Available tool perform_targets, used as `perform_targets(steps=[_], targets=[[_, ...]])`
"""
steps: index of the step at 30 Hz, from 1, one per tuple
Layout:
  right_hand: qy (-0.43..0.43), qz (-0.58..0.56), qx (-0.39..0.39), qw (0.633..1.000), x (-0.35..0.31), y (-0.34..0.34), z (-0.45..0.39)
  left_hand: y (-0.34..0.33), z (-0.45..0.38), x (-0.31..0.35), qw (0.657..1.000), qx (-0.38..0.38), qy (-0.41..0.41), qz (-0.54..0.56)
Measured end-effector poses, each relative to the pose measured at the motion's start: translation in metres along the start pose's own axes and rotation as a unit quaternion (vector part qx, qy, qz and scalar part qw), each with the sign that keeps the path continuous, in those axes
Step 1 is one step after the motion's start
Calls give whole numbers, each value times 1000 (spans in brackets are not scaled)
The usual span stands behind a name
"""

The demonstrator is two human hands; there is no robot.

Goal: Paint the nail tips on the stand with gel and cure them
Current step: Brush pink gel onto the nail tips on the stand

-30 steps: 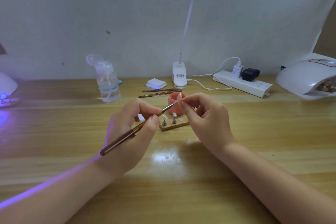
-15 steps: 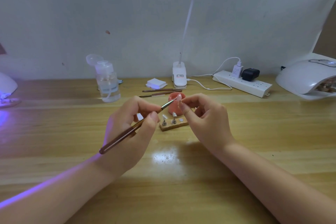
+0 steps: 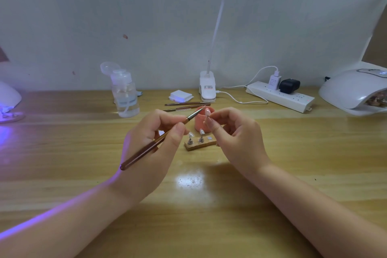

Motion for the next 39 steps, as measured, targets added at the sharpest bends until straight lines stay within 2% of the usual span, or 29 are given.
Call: perform_targets(steps=[4,14,27,39], targets=[[2,-1,-2,1000,-1,-1,1,-2,-2,-3,1000,-7,19,9],[-13,-14,-12,1000,2,-2,1,0,1,4,999,-29,-28,8],[-2,-42,-18,999,-3,-2,2,-1,-2,-7,999,-5,23,27],[-7,-35,-15,999,-2,-2,2,0,1,3,999,-19,-38,-8]])
Point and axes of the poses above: each hand's wrist, its own z-axis away from the middle knuckle, its own y-axis out of the back of the hand, x = y × z, the point moved 6 cm from there along -z, towards the middle knuckle, and after that the axes turned 6 degrees about -x, right-handed, at the moved point
